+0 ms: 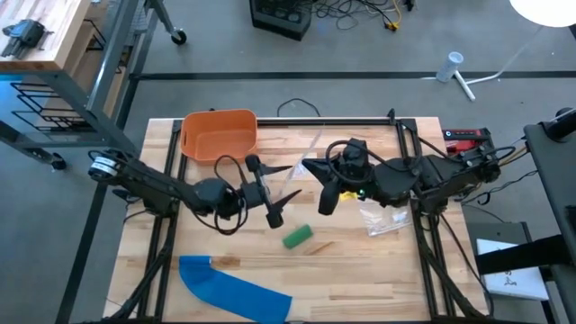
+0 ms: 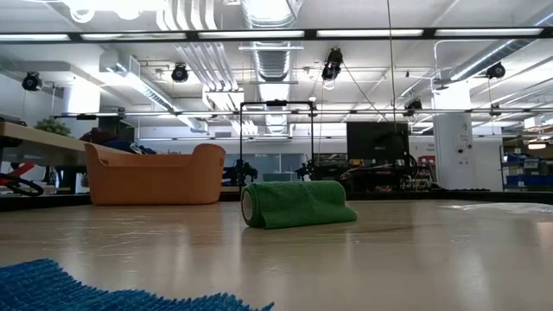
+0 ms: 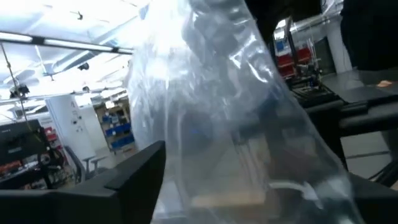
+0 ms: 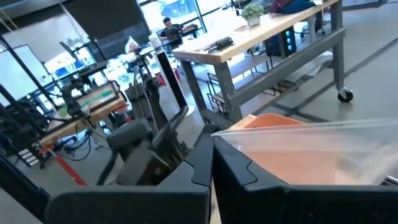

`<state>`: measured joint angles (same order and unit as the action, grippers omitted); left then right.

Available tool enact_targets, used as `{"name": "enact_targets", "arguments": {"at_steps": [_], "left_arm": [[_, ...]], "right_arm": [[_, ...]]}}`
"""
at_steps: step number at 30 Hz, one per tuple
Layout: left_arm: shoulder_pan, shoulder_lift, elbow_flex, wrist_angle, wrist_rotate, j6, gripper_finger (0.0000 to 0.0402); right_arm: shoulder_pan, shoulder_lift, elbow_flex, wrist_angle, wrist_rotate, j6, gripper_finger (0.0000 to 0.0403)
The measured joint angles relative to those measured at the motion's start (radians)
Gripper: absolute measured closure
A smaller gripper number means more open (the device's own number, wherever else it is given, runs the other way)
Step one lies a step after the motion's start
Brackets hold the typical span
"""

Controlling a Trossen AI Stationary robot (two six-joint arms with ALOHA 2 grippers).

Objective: Roll bandage
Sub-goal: Open the top transparent zip bag

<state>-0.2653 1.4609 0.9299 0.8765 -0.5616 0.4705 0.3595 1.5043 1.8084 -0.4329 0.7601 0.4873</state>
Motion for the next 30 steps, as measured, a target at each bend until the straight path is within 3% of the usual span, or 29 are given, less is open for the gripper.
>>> {"name": "enact_targets", "arguments": {"at_steps": [4, 9, 11, 17, 21, 26, 30], "left_arm": [[-0.002, -0.001, 0.021, -0.057, -0.016, -0.01, 0.0195], [-0.012, -0.004, 0.003, -0.072, -0.046, -0.011, 0.0345], [-0.019, -0.008, -0.004, -0.074, -0.06, -0.008, 0.0386], [-0.068, -0.064, -0.007, -0.146, -0.234, 0.11, 0.0397], [-0.12, -0.141, -0.006, -0.372, -0.296, 0.144, 0.0398], [-0.155, -0.208, 0.04, -0.796, -0.3, -0.022, 0.0401], [-0.155, -0.22, 0.103, -1.093, -0.253, -0.206, 0.0401]], "right_arm": [[0.003, -0.003, 0.0, 0.001, 0.0, -0.003, 0.0403], [0.01, -0.009, 0.0, -0.013, -0.004, -0.059, 0.0403], [0.015, -0.013, 0.0, -0.039, -0.004, -0.077, 0.0403], [0.026, -0.027, 0.0, -0.287, -0.005, -0.062, 0.0389], [0.027, -0.021, 0.0, -0.551, -0.033, 0.041, 0.035], [0.03, 0.033, -0.019, -0.712, -0.062, 0.126, 0.0293], [0.049, 0.103, -0.026, -0.633, -0.065, -0.055, 0.0258]]}}
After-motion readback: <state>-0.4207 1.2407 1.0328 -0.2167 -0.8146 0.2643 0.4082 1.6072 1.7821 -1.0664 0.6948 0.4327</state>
